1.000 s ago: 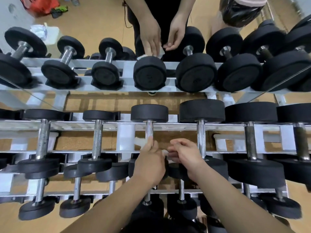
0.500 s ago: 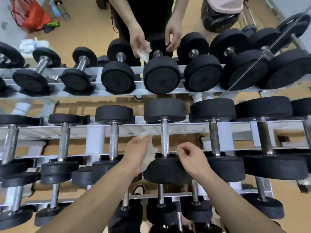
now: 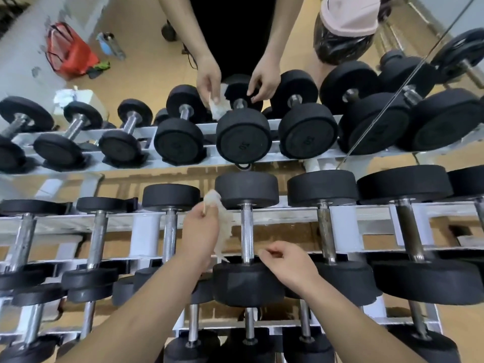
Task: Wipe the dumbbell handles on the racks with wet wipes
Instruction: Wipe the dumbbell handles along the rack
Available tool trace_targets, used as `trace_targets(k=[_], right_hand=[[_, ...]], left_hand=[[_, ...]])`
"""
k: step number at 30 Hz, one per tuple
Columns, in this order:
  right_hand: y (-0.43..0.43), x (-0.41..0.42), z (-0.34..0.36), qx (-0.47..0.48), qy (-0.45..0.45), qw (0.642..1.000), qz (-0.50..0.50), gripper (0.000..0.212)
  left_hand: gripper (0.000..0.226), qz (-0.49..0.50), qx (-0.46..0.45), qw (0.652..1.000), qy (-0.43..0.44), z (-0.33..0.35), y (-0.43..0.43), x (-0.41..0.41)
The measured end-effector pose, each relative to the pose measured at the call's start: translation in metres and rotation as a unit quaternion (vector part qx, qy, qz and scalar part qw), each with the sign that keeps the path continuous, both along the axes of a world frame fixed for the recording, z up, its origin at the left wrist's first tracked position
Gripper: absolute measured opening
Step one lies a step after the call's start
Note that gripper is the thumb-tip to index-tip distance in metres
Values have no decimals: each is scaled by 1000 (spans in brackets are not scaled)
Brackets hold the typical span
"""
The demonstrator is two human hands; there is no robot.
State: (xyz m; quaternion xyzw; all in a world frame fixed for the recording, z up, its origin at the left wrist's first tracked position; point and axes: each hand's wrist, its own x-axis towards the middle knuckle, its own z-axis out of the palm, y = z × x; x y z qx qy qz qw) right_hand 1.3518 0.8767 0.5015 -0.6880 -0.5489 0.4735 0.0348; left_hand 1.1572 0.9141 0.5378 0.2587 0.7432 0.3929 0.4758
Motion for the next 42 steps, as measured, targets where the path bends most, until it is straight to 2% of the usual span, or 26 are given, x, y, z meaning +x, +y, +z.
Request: trace_targets(k=[3, 5, 6, 10, 15, 16, 18, 20, 24, 28, 34, 36, 39, 42], right_hand=[[8, -3, -3, -8, -19, 1000, 5, 33], [10, -5, -5, -12, -25, 1000, -1, 37], [11, -6, -8, -11, -29, 1000, -4, 38], [18, -9, -16, -22, -5, 999, -26, 38], [28, -12, -23, -44, -14, 998, -31, 43], [30, -15, -25, -45, -8, 998, -37, 44], [32, -21, -26, -37, -2, 998, -48, 47], [32, -28, -25, -36, -8, 998, -48, 43], [26, -30, -25, -23, -62, 996, -52, 52], [26, -21, -30, -34, -56, 995, -81, 63], [22, -17, -32, -41, -64, 996, -38, 45], [24, -16, -31, -48, -64, 996, -28, 45], [26, -17, -32, -56, -59, 996, -20, 45], [28, -18, -33, -55, -70, 996, -15, 45]], left_hand=[[25, -78, 111, 982, 131, -13, 1, 1], [28, -126, 101, 976, 144, -33, -4, 9], [35, -123, 66, 983, 115, -40, -7, 15], [33, -65, -73, 994, 55, -61, -13, 32], [22, -53, -119, 991, -8, -68, 23, 25], [24, -62, -146, 986, -50, -72, 30, 24], [33, -73, -192, 958, -199, -81, 36, 25], [39, -39, -186, 929, -317, -85, 38, 26], [38, 21, -174, 899, -402, -85, 54, 27], [43, -15, -164, 908, -384, -87, 49, 27], [55, -121, -234, 898, -353, -98, 27, 16], [57, -100, -236, 894, -367, -99, 40, 13], [48, 21, -170, 901, -399, -104, 62, 9], [44, -36, -172, 897, -405, -102, 39, 17]])
